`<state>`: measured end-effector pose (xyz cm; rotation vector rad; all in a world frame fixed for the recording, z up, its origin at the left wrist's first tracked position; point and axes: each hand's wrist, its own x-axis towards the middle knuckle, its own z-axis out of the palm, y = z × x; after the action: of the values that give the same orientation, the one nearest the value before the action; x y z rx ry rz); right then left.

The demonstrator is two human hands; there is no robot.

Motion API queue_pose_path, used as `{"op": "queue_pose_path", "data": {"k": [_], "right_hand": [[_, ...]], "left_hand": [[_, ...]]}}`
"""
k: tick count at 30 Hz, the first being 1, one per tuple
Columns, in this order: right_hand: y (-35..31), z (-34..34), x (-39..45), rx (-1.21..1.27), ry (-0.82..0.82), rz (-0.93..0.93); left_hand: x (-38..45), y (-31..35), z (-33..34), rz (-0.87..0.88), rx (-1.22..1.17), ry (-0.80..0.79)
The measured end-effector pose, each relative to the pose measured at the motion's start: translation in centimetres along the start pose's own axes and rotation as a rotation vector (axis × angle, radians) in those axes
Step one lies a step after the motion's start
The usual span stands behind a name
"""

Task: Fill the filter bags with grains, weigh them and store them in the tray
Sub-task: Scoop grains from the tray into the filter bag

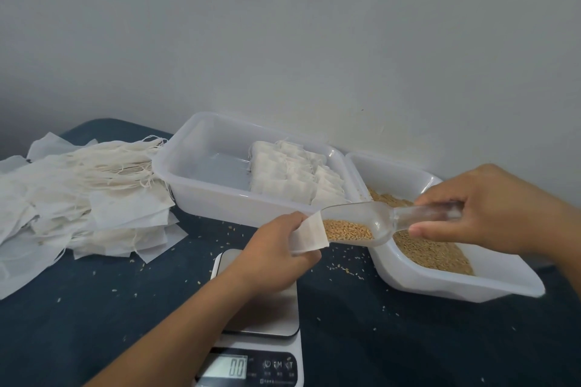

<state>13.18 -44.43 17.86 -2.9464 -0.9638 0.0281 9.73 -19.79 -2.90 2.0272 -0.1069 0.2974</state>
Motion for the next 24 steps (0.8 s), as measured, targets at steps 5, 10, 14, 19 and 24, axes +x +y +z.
{"op": "queue_pose_path", "data": {"k": [5,10,14,19,24], "right_hand": [[-0.2,-0.2,0.0,-0.040,0.001,0.010],[-0.1,-0.3,-0.3,-0.017,0.021,0.001],[-0.3,-0.2,-0.6,-0.006,0.015,0.030],[-0.5,-0.6,-0.7,-0.074,0.034,0.028],[-1.0,-0.4,-1.1,-0.219,0.084,0.064]], "left_hand": [[0.0,0.0,0.1,-0.018,-0.049,-0.007],[0.1,-0.1,0.1,-0.044,-0.112,-0.007],[0.2,-0.2,0.1,-0.051,-0.140,-0.008],[0.3,-0.3,0.1,-0.052,-0.114,-0.008],[0.3,-0.3,0.1,-0.047,-0.129,-0.011]]}}
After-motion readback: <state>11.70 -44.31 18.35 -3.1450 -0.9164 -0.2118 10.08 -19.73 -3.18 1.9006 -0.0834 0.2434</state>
